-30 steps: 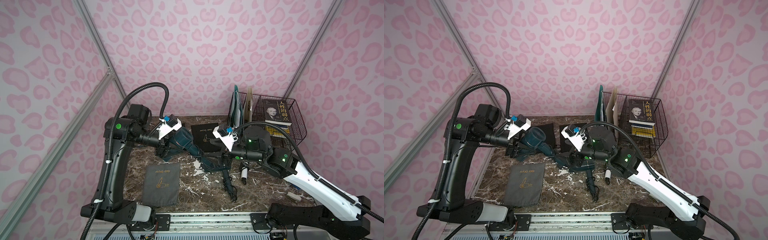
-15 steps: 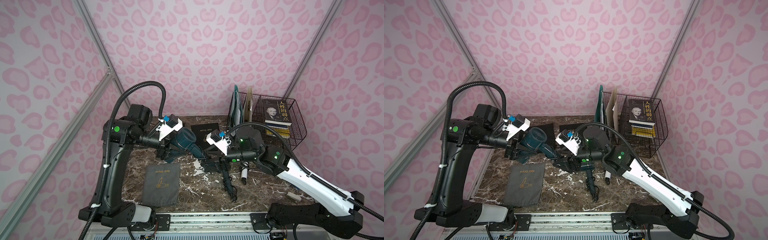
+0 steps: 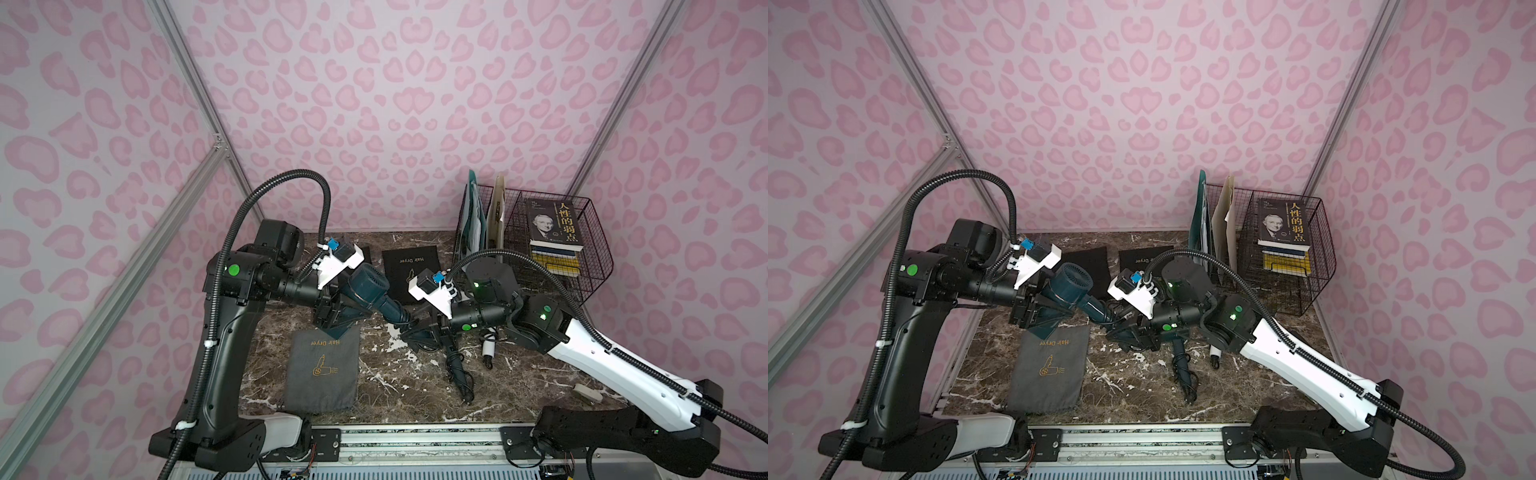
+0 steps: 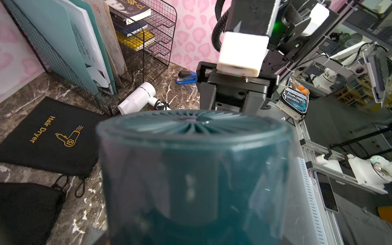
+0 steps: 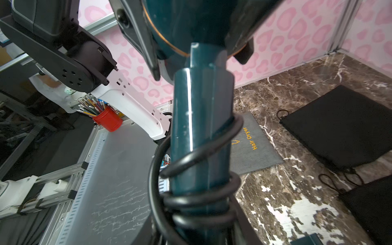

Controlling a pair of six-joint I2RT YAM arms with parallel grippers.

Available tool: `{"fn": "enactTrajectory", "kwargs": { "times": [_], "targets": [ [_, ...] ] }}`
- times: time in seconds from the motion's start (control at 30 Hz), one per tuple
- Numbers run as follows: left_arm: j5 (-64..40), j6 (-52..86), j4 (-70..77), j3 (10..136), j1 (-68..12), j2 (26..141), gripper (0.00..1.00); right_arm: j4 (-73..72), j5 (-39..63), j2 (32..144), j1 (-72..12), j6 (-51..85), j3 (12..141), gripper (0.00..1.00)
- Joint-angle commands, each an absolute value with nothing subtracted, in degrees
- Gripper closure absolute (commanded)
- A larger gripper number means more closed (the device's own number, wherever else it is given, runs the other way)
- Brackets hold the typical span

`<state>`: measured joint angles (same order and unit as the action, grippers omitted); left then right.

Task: Pack away hair dryers
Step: Fold the hair dryer.

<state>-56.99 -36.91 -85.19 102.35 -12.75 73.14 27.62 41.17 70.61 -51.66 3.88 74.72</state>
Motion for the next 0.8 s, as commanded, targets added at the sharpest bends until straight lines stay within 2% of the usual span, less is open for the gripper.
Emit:
{"fn": "enactTrajectory", "kwargs": {
  "times": [0.0, 0.43, 0.77],
  "targets": [
    [-58.1, -25.27, -72.63, 98.16, -12.87, 69.83, 0.98, 18.96, 40.4, 70.46, -51.52, 9.05, 72.89, 1.0],
    [-51.15, -5.09, -55.32, 90.51, -12.85, 68.99, 0.98, -9.44, 41.62, 69.65, -51.79, 26.91, 64.87, 1.0],
    [-45.21, 3.97, -46.36, 84.95, -12.84, 68.77, 0.99, -27.6, 35.22, 71.15, -53.24, 36.16, 59.46, 1.0]
  ]
}}
